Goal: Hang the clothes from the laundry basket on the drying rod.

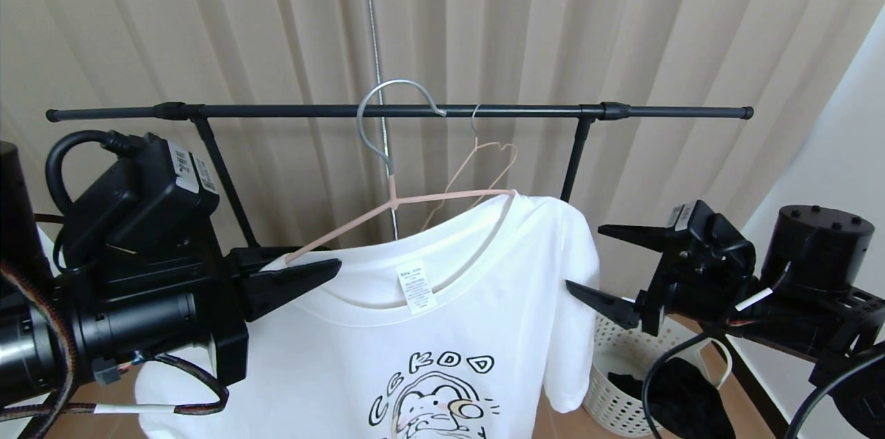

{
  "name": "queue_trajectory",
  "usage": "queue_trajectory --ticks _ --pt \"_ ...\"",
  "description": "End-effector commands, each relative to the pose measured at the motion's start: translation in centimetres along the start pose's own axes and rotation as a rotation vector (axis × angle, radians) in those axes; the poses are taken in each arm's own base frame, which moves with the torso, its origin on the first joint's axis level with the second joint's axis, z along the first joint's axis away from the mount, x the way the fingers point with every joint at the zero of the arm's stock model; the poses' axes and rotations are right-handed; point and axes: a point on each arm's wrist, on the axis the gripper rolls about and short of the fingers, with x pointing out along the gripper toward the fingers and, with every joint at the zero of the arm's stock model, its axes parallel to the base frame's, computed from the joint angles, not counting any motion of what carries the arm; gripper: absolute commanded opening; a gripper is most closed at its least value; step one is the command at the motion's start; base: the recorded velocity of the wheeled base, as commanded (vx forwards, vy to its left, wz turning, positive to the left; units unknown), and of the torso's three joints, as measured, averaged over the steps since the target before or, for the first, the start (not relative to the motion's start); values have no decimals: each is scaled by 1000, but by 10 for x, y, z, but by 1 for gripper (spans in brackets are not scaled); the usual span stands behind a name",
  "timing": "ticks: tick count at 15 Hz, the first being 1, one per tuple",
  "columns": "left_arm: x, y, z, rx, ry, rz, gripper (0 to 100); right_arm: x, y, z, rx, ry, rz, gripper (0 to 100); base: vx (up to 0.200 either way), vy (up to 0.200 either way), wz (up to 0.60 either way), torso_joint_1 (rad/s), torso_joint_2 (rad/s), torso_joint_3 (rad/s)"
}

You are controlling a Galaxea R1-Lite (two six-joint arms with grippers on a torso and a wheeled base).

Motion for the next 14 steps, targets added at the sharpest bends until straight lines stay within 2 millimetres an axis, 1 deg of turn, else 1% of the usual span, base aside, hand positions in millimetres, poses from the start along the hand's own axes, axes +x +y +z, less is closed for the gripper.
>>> queue_trajectory --ticks 1,5,6,9,11,13,14 --pt "-1 0 1 2 -4 3 0 7 -1 -11 13 35 12 100 0 0 0 0 0 0" --pt "-2 0 1 3 -7 4 0 10 -1 -16 5 49 17 100 0 0 0 0 0 0" --pt "-2 0 1 1 -7 4 0 11 -2 -15 6 46 13 0 0 0 0 0 0 0" --pt "-2 -1 0 2 -4 3 0 10 -7 -10 -3 28 -6 0 0 0 0 0 0 0" --pt "-2 -2 -2 -1 3 -2 0 3 -18 -4 -9 8 -55 0 0 0 0 0 0 0" --pt "-2 -2 -3 -3 8 0 0 -2 -24 -2 -9 -1 -82 0 0 0 0 0 0 0" --pt "-2 -2 -4 -4 9 1 0 -6 -29 0 -9 -9 -107 0 0 0 0 0 0 0"
